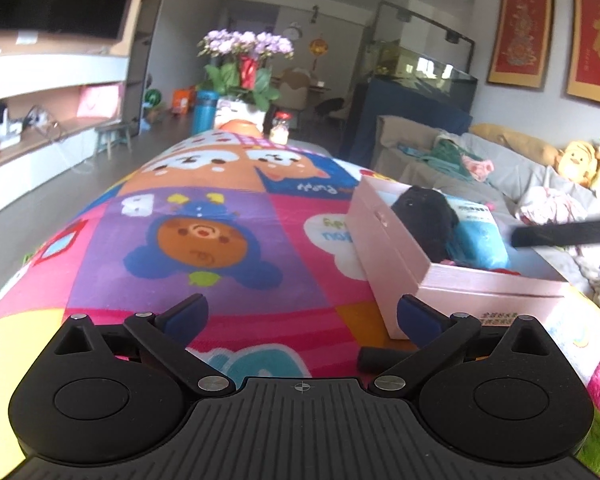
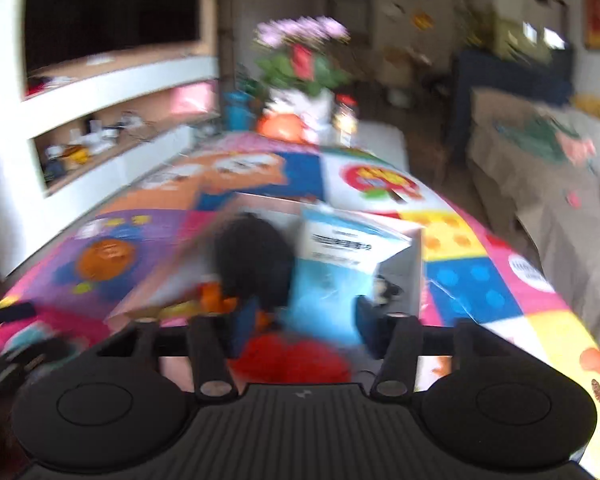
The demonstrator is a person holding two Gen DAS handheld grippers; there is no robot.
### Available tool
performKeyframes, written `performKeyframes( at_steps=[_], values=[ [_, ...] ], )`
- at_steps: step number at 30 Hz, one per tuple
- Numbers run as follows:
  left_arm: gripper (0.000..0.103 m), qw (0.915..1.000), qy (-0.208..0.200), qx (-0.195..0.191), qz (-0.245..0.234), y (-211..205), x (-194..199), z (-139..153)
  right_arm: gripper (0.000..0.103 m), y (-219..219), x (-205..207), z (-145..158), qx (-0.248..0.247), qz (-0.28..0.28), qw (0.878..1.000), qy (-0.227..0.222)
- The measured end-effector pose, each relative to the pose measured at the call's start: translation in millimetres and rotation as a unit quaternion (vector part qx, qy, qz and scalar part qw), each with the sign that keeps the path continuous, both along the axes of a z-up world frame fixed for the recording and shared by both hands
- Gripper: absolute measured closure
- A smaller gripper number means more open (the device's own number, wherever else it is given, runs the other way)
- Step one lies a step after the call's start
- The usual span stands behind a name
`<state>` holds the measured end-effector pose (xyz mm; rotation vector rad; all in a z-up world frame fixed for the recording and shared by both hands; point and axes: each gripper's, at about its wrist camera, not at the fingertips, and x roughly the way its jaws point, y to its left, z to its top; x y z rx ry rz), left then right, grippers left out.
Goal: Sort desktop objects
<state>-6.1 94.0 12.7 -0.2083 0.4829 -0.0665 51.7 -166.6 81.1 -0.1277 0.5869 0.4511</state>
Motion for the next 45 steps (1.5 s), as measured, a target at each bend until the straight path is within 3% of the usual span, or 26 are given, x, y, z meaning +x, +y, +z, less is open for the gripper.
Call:
performKeyframes(
  at_steps=[3,7,10,11,12,14,20,22,24,26,29,31,34,43,45],
  values=[
    [0.000,0.9999,0.005,-0.003,0.009,1,1,-1,0.018,13,-35,-11,0.002,0.072,0.997,0.041],
    [0.000,0.9998,0.004,0.004,0.019,-1,0,0,0.018,40,-60,-38,0.001,0.136,0.986,0.097],
    [0.000,0.9996,0.004,0.005,0.027,0,-1,0,0.019,56,-72,-54,-0.016,0.150,0.984,0.099],
    [0.000,0.9995,0.004,0.004,0.030,0,-1,0,0.024,60,-77,-57,-0.030,0.148,0.984,0.094],
    [0.000,0.9995,0.004,0.004,0.031,0,-2,0,0.041,61,-79,-59,-0.042,0.149,0.983,0.095],
    [0.000,0.9994,0.003,0.002,0.034,1,-2,0,0.053,54,-81,-60,-0.048,0.146,0.983,0.101],
    [0.000,0.9993,0.007,0.007,0.036,0,-1,0,0.055,8,-94,-57,-0.098,0.084,0.990,0.059],
    [0.000,0.9993,0.008,0.016,0.033,-3,0,1,0.053,-5,-94,-59,-0.135,0.035,0.990,0.019],
    [0.000,0.9991,0.007,0.031,0.028,-9,-1,2,0.038,-17,-91,-62,-0.148,-0.020,0.989,0.002],
    [0.000,0.9989,0.008,0.046,0.010,-17,-4,3,0.028,-33,-87,-62,-0.101,-0.049,0.993,0.025],
    [0.000,0.9974,0.035,0.035,-0.052,-32,-6,3,0.015,-50,-87,-67,-0.024,-0.067,0.996,0.059],
    [0.000,0.9934,0.048,0.039,-0.096,-47,-8,2,0.010,-53,-88,-71,-0.013,-0.074,0.995,0.070],
    [0.000,0.9880,0.054,0.091,-0.113,-73,-3,1,0.000,-57,-89,-70,-0.002,-0.081,0.995,0.064],
    [0.002,0.9831,0.083,0.126,-0.104,-95,20,-6,0.000,-53,-82,-75,-0.017,-0.074,0.994,0.082],
    [0.023,0.9823,0.084,0.132,-0.103,-95,20,-7,0.000,-50,-81,-76,-0.026,-0.075,0.993,0.083]
  ],
)
